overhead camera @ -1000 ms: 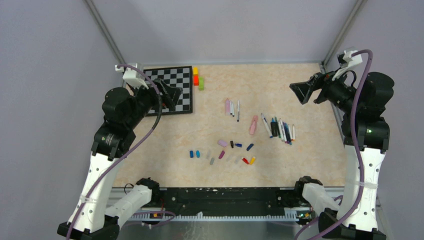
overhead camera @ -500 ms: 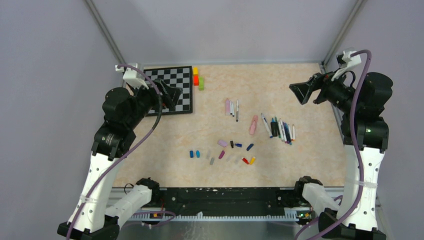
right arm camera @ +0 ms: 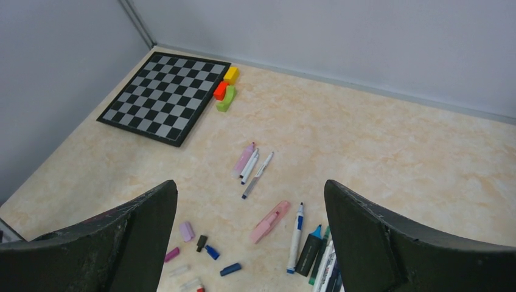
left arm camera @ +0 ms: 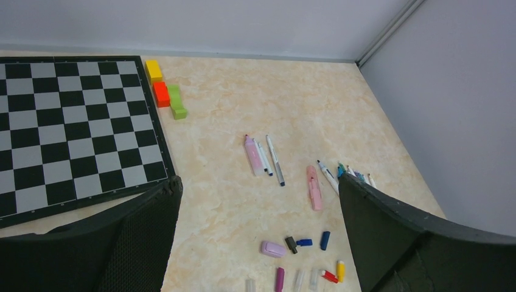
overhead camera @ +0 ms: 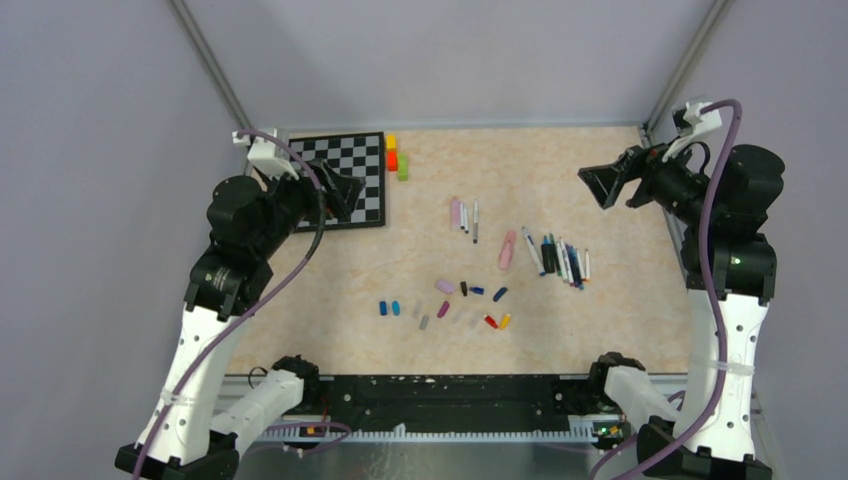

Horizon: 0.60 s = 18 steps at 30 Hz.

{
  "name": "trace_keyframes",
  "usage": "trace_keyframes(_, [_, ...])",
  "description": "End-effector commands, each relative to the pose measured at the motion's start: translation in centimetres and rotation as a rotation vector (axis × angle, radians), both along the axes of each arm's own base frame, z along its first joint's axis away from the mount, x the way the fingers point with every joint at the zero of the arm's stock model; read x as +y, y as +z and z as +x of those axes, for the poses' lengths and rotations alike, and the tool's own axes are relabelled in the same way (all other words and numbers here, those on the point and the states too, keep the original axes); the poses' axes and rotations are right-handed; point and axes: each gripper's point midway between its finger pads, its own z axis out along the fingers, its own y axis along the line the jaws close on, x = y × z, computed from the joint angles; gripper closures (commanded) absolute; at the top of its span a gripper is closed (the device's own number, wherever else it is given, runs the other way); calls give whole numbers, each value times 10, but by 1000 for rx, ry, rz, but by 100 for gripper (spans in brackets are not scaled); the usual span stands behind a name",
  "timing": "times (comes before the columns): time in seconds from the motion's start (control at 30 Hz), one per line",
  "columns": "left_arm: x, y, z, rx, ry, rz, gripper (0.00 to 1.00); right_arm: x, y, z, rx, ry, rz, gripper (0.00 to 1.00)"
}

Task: Open the pen caps
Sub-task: Reset both arms

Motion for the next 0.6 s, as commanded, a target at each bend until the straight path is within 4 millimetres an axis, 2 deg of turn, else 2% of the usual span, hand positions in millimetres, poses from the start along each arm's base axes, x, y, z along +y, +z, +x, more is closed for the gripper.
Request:
trace_keyframes(0.0, [5, 7, -3, -40, 14, 7, 1, -4, 6, 0, -28, -27, 5, 12])
trace_keyframes(0.57, [3, 2, -2, -32, 8, 4, 1, -5, 2, 2, -21, -25, -2, 12])
